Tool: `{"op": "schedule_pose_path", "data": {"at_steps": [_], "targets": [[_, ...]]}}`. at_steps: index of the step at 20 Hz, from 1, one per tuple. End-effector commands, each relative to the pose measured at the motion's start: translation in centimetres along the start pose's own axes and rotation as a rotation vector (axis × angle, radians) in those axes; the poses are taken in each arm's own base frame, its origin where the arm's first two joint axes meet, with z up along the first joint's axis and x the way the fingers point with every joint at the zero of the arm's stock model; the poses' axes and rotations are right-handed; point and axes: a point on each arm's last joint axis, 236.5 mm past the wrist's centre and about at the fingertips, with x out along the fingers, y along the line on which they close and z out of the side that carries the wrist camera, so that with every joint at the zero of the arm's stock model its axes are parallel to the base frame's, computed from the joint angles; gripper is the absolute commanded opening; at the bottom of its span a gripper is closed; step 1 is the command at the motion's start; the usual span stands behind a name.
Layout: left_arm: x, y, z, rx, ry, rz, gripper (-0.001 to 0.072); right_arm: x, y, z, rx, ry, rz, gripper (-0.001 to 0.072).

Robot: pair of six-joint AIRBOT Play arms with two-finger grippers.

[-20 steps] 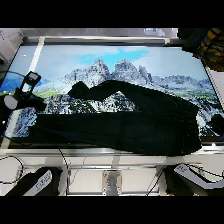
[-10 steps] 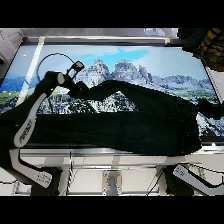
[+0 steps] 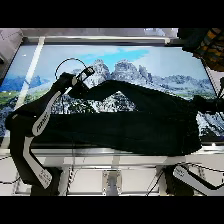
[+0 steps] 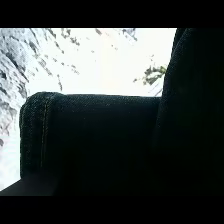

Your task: Fold the clothes and pants, and hang the long-sleeved shirts on hangers.

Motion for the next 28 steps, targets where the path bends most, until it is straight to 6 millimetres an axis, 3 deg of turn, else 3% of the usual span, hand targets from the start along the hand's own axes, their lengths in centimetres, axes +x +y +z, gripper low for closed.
{"op": "schedule_pose_path", "data": {"at_steps": [1,7,11,17,21,23,25,28], "targets": [[-0.2,-0.7,-2.0,0.051,0.088,-0.038,0.044,0.0,0.2,0.0,-0.004,0.0,0.003,0.0343],[-3.0,0.7,-1.6,0.011,0.05,-0.041,0.0413,0.1,0.1,0.0,-0.003,0.001,-0.002,0.0343],[-3.1,-2.5,-1.6,0.004,0.026,-0.202,0.0413,0.1,-0.2,-0.4,-0.012,0.017,-0.014,0.0343],[-2.5,-3.4,-2.3,0.015,0.053,-0.234,0.0413,0.0,-0.1,-0.7,-0.012,0.033,-0.008,0.0343],[-3.3,-5.5,-3.5,0.069,0.092,-0.337,0.0413,0.0,-0.1,-0.7,-0.011,0.033,-0.008,0.0343],[-3.3,-5.6,-3.6,0.067,0.097,-0.341,0.0413,0.0,0.0,-0.8,-0.011,0.035,-0.008,0.0343],[-3.4,-5.5,-3.6,0.067,0.095,-0.34,0.0304,0.0,0.0,-0.8,-0.011,0.038,-0.006,0.0343],[-4.4,-5.1,-2.8,0.057,0.063,-0.334,0.0307,0.0,0.0,-0.9,-0.011,0.042,-0.005,0.0342]]}}
